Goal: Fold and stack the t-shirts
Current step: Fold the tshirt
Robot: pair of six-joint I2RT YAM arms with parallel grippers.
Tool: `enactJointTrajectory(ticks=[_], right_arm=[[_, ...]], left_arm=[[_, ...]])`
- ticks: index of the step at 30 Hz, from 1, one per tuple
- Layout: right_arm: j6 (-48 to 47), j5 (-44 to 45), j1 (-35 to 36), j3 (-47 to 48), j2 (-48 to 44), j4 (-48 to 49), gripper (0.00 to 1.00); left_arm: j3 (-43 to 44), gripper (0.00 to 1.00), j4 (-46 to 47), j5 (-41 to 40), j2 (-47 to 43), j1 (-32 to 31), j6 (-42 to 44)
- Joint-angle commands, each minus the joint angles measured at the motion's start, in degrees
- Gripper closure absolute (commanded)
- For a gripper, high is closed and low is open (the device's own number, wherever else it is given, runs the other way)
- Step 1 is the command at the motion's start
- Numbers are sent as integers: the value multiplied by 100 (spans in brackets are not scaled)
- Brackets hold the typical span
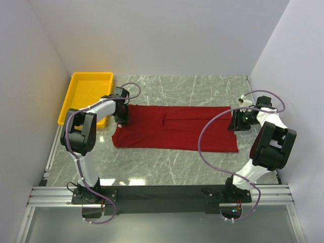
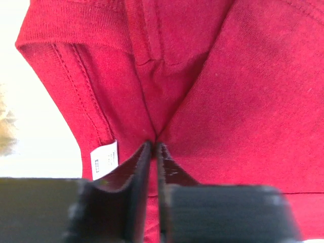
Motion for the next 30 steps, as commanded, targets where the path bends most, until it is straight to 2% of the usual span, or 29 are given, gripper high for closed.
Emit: enactJointTrajectory(ticks=[1, 11, 16, 21, 25, 30], right_arm=[[46, -126, 17, 153, -36, 106, 52], [37, -117, 17, 65, -45, 149, 52], [37, -134, 26, 48, -54, 158, 52], [-121, -64, 52, 30, -71, 132, 52], [-226, -46, 166, 91, -36, 132, 52], [-586, 129, 579, 670, 192, 115, 51]], left_arm=[[174, 98, -42, -35, 160, -42, 121], [604, 98, -323, -482, -42, -68, 358], [622, 82, -412, -729, 28, -60, 341], [552, 64, -289, -615, -445, -112, 315], [605, 57, -219, -379, -867, -147, 359], [658, 52, -17, -123, -1579, -217, 429]])
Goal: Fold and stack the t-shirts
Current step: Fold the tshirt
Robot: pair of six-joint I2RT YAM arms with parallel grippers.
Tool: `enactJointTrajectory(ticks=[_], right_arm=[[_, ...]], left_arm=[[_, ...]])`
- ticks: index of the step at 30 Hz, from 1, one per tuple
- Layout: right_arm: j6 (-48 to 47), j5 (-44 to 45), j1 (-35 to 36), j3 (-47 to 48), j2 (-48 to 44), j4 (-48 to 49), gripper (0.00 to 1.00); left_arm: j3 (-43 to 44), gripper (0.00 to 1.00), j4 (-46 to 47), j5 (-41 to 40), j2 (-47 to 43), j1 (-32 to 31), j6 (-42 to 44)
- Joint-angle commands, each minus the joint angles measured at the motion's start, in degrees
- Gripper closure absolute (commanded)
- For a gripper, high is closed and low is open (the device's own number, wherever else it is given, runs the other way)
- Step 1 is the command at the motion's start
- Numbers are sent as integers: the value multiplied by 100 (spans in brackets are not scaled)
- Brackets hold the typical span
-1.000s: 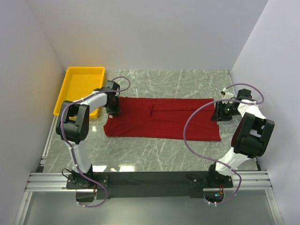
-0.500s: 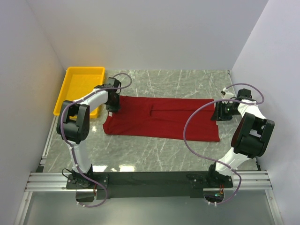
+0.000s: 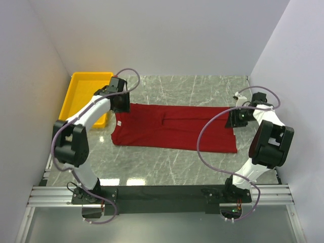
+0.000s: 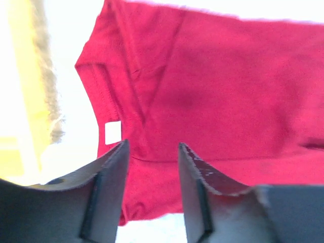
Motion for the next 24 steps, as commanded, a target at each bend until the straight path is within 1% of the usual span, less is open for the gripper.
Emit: enactJointTrajectory(ticks=[1, 2, 4, 5, 6, 7, 8, 9, 10, 11, 13, 14, 20, 24], right_arm=[[-405, 144, 328, 662, 201, 108, 50], [-493, 145, 389, 977, 384, 108, 50], [-739, 206, 583, 1330, 622, 47, 48], [-931, 302, 705, 1671, 867, 72, 46], [-994, 390, 741, 1831, 1000, 108, 46], [-1012, 496, 776, 1998, 1123, 160, 45], [-995, 601, 786, 2435, 1446, 195, 45], [-908, 689, 786, 2718, 1641, 83, 44], [-855, 716, 786, 3034, 1843, -40, 44], [-793, 777, 786, 3663, 2254, -181, 44], [-652, 883, 786, 4212, 2608, -559, 43], [-609, 927, 786, 4580, 2854, -725, 43], [-626, 1094, 742, 4891, 3259, -946, 43], [-556, 1156, 707, 4970, 3462, -1105, 43]], left_arm=[[205, 50, 272, 208, -901, -73, 66], [162, 48, 403, 120, -1060, -73, 22], [-75, 38, 553, -55, -1403, -65, -188], [-346, 31, 754, -248, -1779, -56, -276], [-497, 26, 834, -293, -1983, -4, -381], [-663, 22, 913, -328, -2359, 40, -600], [-961, 19, 949, -329, -2528, 93, -715], [-1086, 14, 941, -294, -2686, 224, -838], [-1217, 14, 915, -224, -2966, 295, -1040], [-1454, 14, 871, -171, -3100, 374, -1129], [-1710, 14, 791, -74, -3511, 524, -1331], [-1972, 14, 774, -74, -3636, 542, -1375], [-2817, 14, 589, -21, -4435, 612, -1841], [-3196, 14, 545, 49, -4762, 630, -2078]])
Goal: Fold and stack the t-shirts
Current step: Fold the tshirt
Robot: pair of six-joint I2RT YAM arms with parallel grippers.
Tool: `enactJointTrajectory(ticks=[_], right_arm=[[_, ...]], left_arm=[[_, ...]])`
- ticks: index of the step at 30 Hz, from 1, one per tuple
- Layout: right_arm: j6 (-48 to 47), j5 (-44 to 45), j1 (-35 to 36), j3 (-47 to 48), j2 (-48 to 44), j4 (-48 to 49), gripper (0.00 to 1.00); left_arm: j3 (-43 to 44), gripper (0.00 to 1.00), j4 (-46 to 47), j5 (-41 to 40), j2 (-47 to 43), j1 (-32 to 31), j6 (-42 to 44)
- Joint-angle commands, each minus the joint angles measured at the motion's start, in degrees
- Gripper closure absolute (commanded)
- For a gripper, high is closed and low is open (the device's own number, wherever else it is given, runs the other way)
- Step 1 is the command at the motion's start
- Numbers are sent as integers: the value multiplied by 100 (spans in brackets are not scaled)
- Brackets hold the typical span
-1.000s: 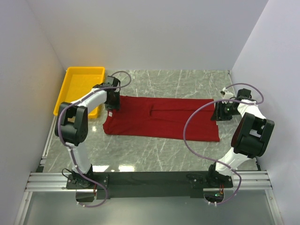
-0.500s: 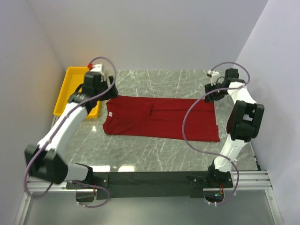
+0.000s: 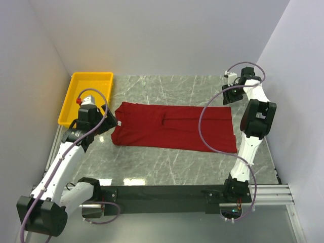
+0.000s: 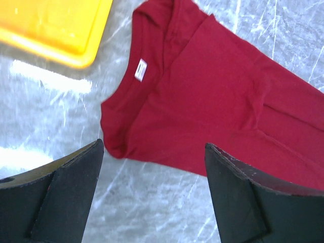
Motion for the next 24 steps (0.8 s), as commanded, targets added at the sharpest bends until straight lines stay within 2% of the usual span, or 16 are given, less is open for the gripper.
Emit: enactJointTrajectory(ticks=[1, 9, 17, 20, 22, 23, 24], right_arm=[[122, 139, -69, 317, 177, -333, 43], [298, 368, -78, 432, 450, -360, 43], [210, 202, -131, 212, 459, -500, 46], [237, -18, -192, 133, 415, -492, 54], [245, -106, -227, 107, 389, -588, 70], [272, -228, -245, -7, 310, -580, 85], [341, -299, -306, -77, 266, -519, 92]], left_arm=[[-208, 14, 21, 117, -356, 37, -402], [-253, 14, -85, 161, -295, 37, -394], [-393, 15, -15, 231, -312, 37, -482], [-472, 15, 20, 249, -339, 37, -517], [-507, 15, 29, 266, -330, 46, -543], [-525, 15, 29, 292, -330, 37, -552], [-543, 15, 47, 301, -330, 46, -569]])
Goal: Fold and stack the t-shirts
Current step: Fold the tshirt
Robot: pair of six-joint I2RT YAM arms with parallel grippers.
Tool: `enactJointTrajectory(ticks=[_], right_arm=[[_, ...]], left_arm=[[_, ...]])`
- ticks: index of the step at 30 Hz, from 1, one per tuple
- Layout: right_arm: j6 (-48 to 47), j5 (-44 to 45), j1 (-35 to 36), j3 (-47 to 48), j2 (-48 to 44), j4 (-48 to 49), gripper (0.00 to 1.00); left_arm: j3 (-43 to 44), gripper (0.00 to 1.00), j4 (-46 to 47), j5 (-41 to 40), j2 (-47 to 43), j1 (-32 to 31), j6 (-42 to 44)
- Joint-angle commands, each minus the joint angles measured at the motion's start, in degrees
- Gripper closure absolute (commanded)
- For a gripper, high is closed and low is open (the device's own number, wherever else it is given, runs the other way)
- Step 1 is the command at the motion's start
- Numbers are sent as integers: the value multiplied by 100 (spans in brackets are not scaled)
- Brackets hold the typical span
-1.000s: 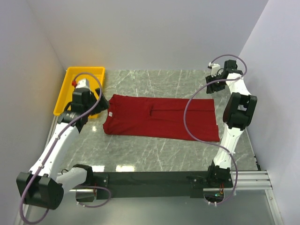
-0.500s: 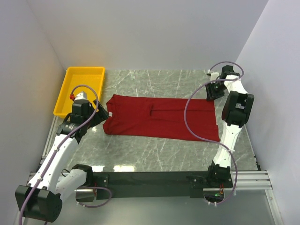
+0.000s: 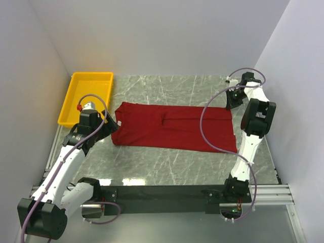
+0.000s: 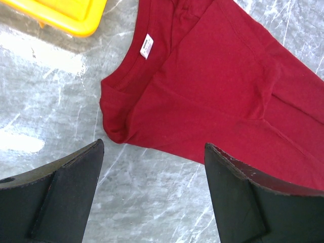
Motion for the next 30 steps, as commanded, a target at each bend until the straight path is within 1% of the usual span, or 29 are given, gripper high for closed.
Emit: enactJointTrajectory(ticks=[1, 2, 4, 5, 7, 8, 10, 11, 12, 13, 14, 16, 19, 25, 26, 27, 28, 29, 30], right_arm=[[139, -350, -173, -259, -252, -88, 97], [174, -464, -226, -486, -401, -35, 100], [341, -526, -366, -777, -603, 210, 100], [393, -552, -428, -1135, -848, 325, 100], [552, -483, -647, -1515, -1087, 641, 100], [587, -456, -726, -1908, -1340, 755, 100], [684, -334, -981, -2323, -1701, 1019, 100], [693, -307, -1078, -2734, -1825, 1090, 100], [701, -263, -1140, -2947, -1948, 1203, 100], [702, -202, -1210, -3167, -2088, 1266, 100], [693, -166, -1359, -3613, -2360, 1336, 100], [684, 0, -1482, -4002, -2738, 1503, 100], [702, 167, -1676, -4862, -3195, 1670, 100], [544, 440, -2028, -5875, -4109, 1925, 100], [430, 458, -2045, -5937, -4207, 1934, 97], [342, 467, -2054, -5973, -4321, 1917, 92], [272, 441, -2046, -5999, -4531, 1899, 83], [140, 414, -2046, -5973, -4603, 1882, 64], [104, 336, -2037, -5903, -4673, 1847, 59]], left_arm=[[-68, 15, 176, 133, -63, 18, -169], [-112, 15, 185, 159, -72, 18, -178], [-165, 15, 246, 186, -81, 26, -240], [-200, 15, 255, 203, -90, 26, -257], [-244, 15, 325, 239, -107, 26, -293], [-296, 15, 369, 256, -99, 26, -319], [-341, 15, 474, 317, -72, 26, -328], [-376, 15, 527, 318, -46, 26, -328], [-376, 15, 562, 318, -28, 26, -337], [-394, 15, 606, 396, 42, 26, -354], [-411, 15, 694, 414, 77, 26, -363], [-446, 15, 817, 519, 208, 26, -389], [-508, 16, 1081, 739, 420, 26, -407], [-482, 20, 1695, 1100, 946, 26, -460], [-464, 21, 1757, 1187, 1034, 26, -468], [-438, 22, 1880, 1223, 1122, 26, -477], [-377, 23, 1924, 1258, 1297, 26, -477], [-333, 23, 1942, 1267, 1386, 26, -477], [-306, 23, 1969, 1250, 1457, 26, -486]])
